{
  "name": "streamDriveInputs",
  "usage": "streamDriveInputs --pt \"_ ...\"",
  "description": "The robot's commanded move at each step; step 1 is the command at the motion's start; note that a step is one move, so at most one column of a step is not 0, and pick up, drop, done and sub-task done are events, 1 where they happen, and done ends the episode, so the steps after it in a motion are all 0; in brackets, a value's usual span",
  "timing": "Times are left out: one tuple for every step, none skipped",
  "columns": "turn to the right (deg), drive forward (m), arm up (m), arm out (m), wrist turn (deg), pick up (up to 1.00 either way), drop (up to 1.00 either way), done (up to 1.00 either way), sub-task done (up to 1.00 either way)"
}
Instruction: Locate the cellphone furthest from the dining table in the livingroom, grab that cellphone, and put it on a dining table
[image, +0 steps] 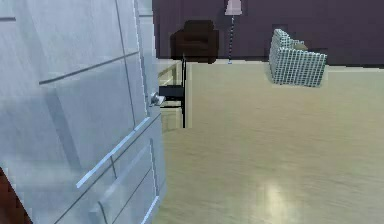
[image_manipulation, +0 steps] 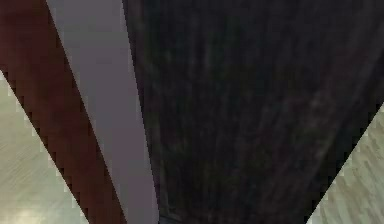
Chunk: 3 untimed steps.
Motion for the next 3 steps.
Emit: streamDriveInputs --pt "0.0 0.15 0.00 0.00 0.0 0.00 0.00 0.00 0.00" --pt "15.0 0.00 0.00 0.00 0.0 0.00 0.00 0.00 0.00" --pt "0.0 1.00 0.00 0.00 0.0 0.00 0.00 0.00 0.00"
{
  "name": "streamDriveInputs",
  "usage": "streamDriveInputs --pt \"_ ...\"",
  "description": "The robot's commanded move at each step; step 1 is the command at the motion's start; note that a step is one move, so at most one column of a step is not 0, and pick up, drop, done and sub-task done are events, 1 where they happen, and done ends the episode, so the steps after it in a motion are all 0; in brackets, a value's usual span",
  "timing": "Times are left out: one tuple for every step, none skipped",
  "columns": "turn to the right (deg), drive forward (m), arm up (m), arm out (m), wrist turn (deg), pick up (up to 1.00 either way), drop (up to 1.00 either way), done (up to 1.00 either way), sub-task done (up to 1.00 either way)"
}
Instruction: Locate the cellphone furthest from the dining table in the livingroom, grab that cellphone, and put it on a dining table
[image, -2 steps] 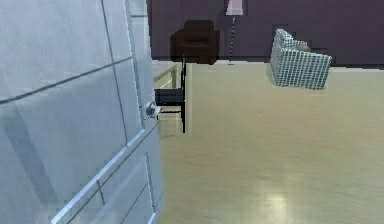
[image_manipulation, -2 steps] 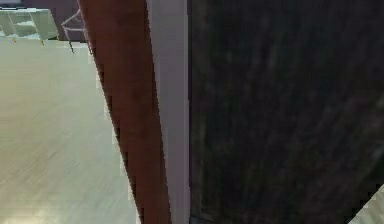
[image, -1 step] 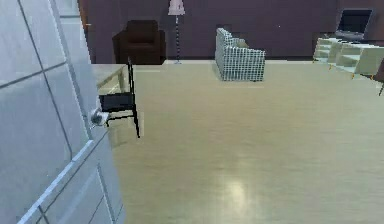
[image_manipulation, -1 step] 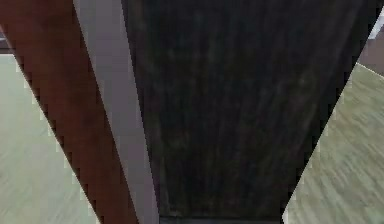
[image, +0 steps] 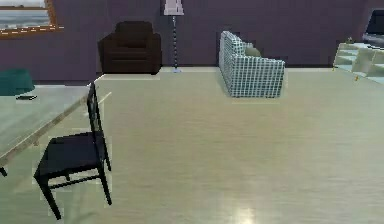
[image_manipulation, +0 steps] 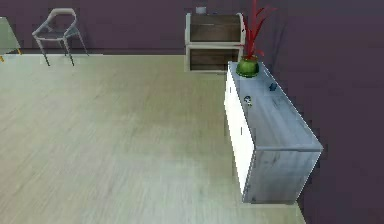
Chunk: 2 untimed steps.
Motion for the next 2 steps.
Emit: streamDriveInputs --pt "18.0 0.00 0.00 0.00 0.0 0.00 0.00 0.00 0.00" --pt "0.0 0.05 0.00 0.00 0.0 0.00 0.00 0.00 0.00"
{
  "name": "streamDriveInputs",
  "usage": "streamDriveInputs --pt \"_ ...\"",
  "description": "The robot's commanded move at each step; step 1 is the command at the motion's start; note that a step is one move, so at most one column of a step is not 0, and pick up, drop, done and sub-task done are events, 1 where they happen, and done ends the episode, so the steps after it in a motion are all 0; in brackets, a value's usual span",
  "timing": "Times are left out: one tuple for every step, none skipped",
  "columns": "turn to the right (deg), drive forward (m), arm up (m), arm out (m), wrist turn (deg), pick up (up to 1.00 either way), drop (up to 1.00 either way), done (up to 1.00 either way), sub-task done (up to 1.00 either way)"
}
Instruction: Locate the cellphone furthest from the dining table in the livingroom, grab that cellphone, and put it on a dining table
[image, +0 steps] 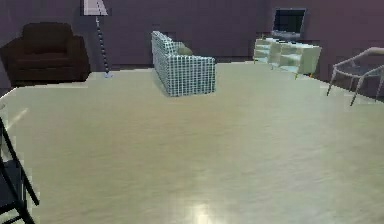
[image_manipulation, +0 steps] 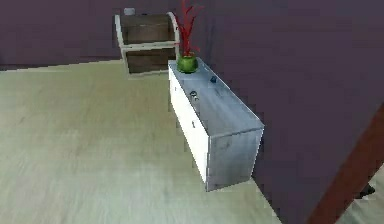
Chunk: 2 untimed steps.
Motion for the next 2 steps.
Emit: streamDriveInputs --pt "-45.0 0.00 0.00 0.00 0.0 0.00 0.00 0.00 0.00" --pt "-9.0 0.00 0.00 0.00 0.0 0.00 0.00 0.00 0.00"
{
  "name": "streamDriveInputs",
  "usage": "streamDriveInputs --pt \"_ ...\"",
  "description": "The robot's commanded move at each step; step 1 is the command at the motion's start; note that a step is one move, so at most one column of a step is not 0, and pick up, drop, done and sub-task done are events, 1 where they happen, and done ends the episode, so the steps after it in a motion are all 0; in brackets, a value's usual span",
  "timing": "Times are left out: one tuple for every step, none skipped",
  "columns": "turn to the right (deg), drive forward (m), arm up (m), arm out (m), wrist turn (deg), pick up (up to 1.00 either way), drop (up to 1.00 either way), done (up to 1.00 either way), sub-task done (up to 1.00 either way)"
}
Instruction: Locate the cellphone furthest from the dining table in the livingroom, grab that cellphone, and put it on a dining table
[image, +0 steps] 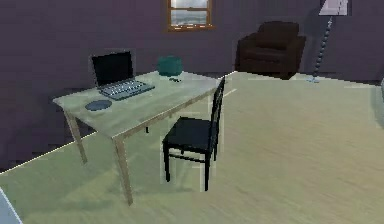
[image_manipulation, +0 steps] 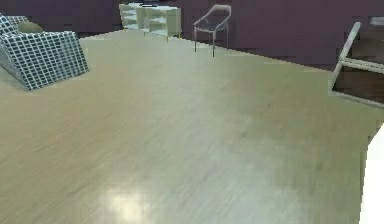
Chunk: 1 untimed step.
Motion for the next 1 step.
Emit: streamDriveInputs --pt "0.0 0.40 0.00 0.00 0.0 0.00 0.00 0.00 0.00"
